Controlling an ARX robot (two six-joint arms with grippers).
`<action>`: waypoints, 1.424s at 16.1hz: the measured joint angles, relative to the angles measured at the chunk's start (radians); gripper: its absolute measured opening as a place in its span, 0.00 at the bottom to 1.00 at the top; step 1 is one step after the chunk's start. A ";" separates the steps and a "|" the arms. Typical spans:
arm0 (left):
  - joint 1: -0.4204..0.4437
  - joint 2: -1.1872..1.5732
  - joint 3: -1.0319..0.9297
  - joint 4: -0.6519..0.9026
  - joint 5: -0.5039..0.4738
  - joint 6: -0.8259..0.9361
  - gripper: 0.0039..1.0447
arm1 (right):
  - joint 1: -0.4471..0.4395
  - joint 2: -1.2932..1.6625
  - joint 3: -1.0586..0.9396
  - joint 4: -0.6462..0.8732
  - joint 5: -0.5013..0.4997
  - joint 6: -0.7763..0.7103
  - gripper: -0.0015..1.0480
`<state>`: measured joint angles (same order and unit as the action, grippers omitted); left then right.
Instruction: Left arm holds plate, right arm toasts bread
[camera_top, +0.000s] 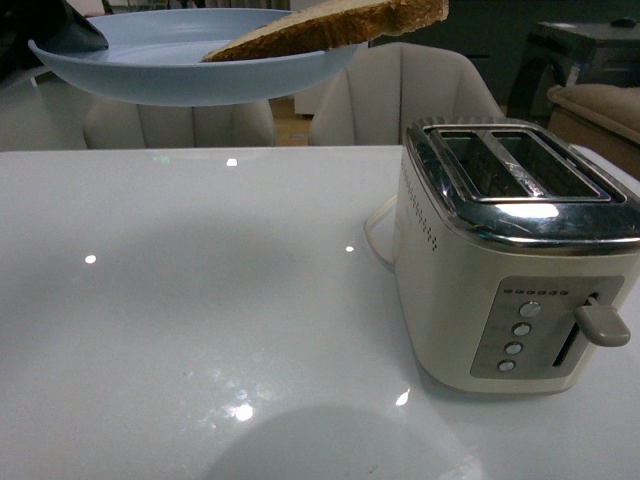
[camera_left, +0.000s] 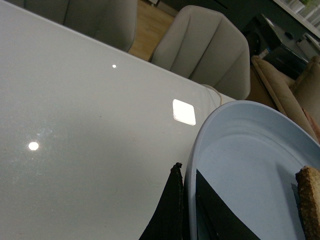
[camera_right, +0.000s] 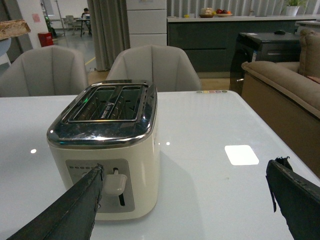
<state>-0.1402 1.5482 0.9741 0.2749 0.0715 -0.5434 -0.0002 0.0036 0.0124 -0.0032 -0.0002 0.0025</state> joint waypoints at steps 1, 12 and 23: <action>0.000 0.000 0.000 0.000 0.002 0.000 0.03 | 0.000 0.000 0.000 0.000 0.000 0.000 0.94; 0.000 0.000 0.000 0.000 0.003 0.000 0.03 | 0.000 0.000 0.000 0.000 0.000 0.000 0.94; 0.000 0.004 0.000 -0.002 0.003 0.000 0.03 | -0.037 0.369 0.280 -0.144 0.117 0.073 0.94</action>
<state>-0.1402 1.5524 0.9741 0.2729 0.0750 -0.5430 -0.0376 0.3729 0.2924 -0.1471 0.1173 0.0757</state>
